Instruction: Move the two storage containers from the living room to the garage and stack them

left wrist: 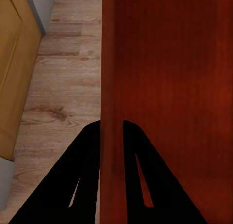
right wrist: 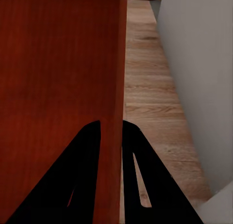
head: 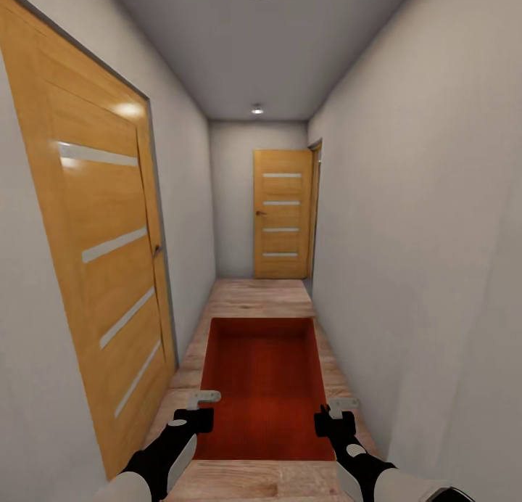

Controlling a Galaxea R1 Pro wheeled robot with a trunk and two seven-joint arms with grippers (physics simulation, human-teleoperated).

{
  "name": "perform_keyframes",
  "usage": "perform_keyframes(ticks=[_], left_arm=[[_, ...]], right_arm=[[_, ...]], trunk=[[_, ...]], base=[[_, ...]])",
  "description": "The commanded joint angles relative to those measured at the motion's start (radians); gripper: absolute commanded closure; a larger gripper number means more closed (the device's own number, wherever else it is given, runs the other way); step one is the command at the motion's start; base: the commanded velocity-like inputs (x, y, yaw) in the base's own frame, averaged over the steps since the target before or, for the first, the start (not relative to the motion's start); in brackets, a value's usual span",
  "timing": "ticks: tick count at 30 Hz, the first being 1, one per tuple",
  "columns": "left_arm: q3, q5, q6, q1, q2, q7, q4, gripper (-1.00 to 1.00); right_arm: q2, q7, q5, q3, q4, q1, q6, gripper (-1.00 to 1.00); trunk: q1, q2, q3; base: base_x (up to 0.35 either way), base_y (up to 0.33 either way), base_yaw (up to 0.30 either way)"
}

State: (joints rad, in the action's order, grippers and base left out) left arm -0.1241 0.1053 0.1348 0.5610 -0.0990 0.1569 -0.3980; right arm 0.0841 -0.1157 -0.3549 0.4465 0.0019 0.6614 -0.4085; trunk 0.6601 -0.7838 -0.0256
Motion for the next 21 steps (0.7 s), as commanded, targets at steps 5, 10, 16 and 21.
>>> perform_keyframes(ticks=[5, 10, 16, 21], left_arm=[[-0.003, 0.001, 0.006, 0.0, 0.001, 0.015, -0.002, 1.0], [-0.004, 0.001, 0.006, 0.0, 0.001, 0.015, -0.003, 1.0], [-0.004, 0.001, 0.006, 0.0, 0.001, 0.015, -0.003, 1.0], [-0.003, 0.001, 0.006, 0.0, 0.001, 0.015, -0.002, 1.0]], right_arm=[[0.0, -0.005, -0.022, -0.022, 0.001, 0.001, -0.006, 1.0], [0.0, -0.005, -0.022, -0.022, 0.001, 0.001, -0.006, 1.0], [0.0, -0.005, -0.022, -0.022, 0.001, 0.001, -0.006, 1.0], [0.001, -0.005, -0.022, -0.022, 0.001, 0.001, -0.007, 1.0]], trunk=[[0.001, -0.001, -0.002], [0.001, -0.001, -0.002], [0.001, -0.001, -0.002], [0.001, -0.001, -0.002]], base=[[0.323, 0.0, 0.0], [0.323, 0.0, 0.0], [0.323, 0.0, 0.0], [0.323, 0.012, 0.0]])
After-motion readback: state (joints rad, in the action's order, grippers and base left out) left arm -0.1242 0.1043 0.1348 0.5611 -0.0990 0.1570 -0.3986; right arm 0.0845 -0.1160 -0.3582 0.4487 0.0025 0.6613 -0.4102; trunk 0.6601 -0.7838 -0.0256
